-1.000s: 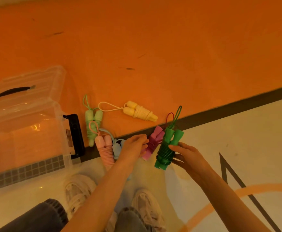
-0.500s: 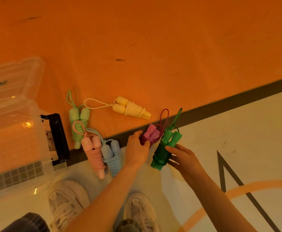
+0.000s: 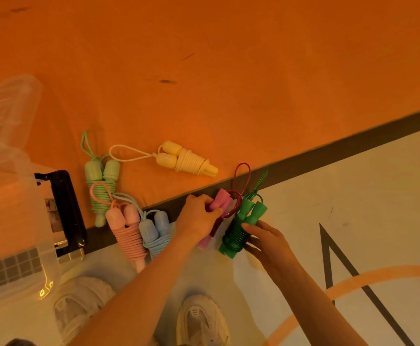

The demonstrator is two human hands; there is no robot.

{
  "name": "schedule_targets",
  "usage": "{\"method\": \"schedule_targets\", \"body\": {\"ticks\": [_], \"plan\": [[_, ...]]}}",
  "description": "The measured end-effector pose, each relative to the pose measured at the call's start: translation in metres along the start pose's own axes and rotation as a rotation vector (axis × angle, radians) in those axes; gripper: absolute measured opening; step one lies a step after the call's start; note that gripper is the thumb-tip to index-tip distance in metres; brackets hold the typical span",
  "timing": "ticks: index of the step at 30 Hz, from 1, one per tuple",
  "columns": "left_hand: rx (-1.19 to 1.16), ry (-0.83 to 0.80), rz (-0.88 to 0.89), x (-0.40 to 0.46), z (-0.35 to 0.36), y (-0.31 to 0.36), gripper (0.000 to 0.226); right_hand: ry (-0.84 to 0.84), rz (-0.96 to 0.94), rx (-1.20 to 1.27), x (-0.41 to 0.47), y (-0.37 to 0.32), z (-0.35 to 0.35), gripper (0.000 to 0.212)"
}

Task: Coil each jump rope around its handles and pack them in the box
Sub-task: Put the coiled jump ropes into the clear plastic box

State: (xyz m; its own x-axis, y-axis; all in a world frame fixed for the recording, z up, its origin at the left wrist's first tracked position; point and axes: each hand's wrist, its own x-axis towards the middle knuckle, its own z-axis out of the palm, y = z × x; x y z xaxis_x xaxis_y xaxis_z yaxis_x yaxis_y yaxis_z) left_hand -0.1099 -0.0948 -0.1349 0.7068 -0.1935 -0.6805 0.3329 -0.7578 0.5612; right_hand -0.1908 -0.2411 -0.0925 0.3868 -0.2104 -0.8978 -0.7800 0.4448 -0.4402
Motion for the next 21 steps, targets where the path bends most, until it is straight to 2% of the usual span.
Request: {"method": "schedule_targets", "body": {"ticks": [2,13,17,21], "plan": [[-0.007,-0.022,0.008,0.001,-0.002,-0.002,0.018,-0.002,-0.003,-0.001,-0.002,0.0,-0.002,0.028],[-0.108,-0.118,0.114,-0.032,-0.065,0.015,0.021,-0.134,-0.146,-0.031,-0.042,-0.02,0.017,0.025],[-0.13,-0.058,0.152,-0.058,-0.108,0.023,0.02,-0.206,-0.191,-0.047,-0.068,-0.037,0.039,0.022],[-0.113,-0.001,0.168,-0.09,-0.155,0.034,0.035,-0.309,-0.263,-0.094,-0.1,-0.054,0.062,0.022]]}}
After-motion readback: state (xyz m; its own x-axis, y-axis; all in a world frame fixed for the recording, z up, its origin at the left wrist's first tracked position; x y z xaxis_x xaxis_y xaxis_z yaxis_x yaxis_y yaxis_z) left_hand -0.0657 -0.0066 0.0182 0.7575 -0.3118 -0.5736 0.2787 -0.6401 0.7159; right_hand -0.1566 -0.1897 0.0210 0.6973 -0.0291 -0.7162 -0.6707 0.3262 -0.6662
